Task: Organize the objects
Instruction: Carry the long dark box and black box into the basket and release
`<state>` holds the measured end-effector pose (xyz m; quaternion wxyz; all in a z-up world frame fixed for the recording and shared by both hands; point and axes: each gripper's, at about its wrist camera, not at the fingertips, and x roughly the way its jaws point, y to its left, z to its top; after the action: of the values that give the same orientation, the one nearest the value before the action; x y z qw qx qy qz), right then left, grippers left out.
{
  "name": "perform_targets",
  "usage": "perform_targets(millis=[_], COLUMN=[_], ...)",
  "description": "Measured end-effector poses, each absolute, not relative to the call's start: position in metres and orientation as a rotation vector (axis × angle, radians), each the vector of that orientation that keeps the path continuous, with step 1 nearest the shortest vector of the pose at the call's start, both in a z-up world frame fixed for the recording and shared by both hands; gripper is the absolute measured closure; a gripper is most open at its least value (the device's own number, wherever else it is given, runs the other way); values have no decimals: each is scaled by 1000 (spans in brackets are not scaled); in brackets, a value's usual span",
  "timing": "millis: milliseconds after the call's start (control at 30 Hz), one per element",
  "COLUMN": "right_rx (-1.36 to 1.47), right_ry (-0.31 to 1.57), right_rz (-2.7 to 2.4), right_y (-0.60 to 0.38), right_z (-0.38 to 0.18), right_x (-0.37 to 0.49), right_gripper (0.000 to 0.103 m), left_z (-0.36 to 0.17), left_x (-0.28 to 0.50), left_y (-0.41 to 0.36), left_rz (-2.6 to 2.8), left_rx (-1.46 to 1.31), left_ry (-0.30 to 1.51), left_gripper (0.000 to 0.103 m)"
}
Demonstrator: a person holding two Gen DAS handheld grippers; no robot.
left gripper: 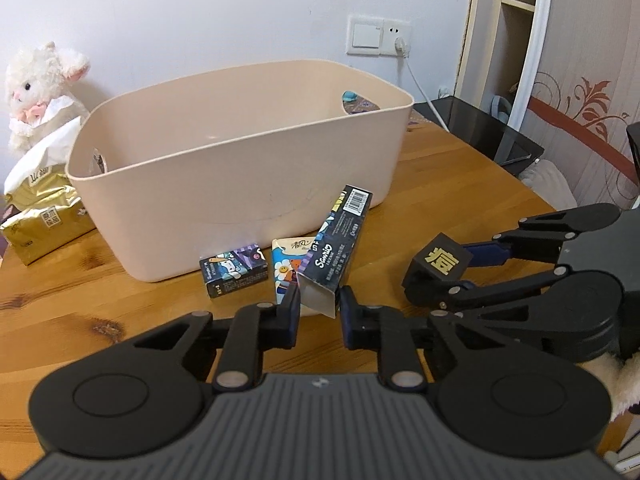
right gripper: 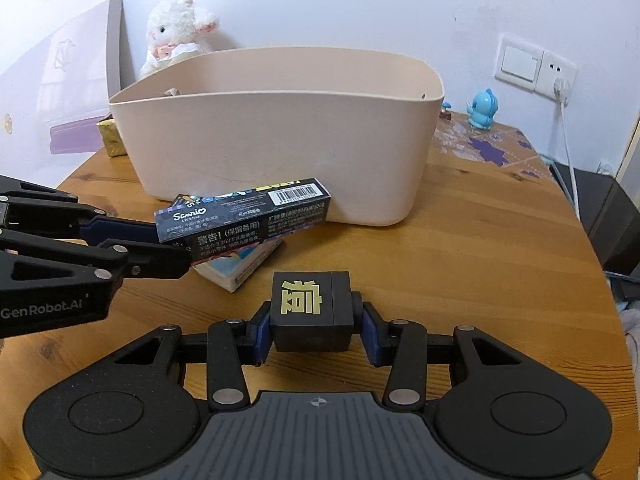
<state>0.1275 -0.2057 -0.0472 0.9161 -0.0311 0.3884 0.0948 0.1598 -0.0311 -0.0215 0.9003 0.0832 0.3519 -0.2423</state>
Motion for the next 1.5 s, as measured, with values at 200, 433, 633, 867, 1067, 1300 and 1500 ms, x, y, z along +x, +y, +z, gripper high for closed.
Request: perform_targets(millis=[200, 433, 633, 867, 1067, 1300, 1500], right_rx=[-51, -45, -27, -11, 10, 24, -56], right_ry=[768, 702, 617, 529, 494, 518, 566], right_rz=[188, 184, 167, 139, 112, 45, -10], right_y=[-210, -210, -215, -215, -211, -196, -179], right_z=[-34, -4, 30, 63, 73, 66, 40], right_x=[115, 104, 111, 137, 174, 219, 243], right_gripper=[62, 62, 62, 62, 62, 62, 62], left_z=[-9, 20, 53, 84, 94, 69, 43], left_x=[143, 122, 115, 145, 192, 248, 280], left_y=[-23, -12, 3, 16, 15, 4, -7], left_rz=[-505, -495, -428, -310, -218, -150, -132], left_rx=[170, 150, 137, 102, 84, 79, 86], left_ry=[691, 618, 534, 457, 442, 532, 632], left_gripper=[81, 81, 81, 81, 81, 81, 81])
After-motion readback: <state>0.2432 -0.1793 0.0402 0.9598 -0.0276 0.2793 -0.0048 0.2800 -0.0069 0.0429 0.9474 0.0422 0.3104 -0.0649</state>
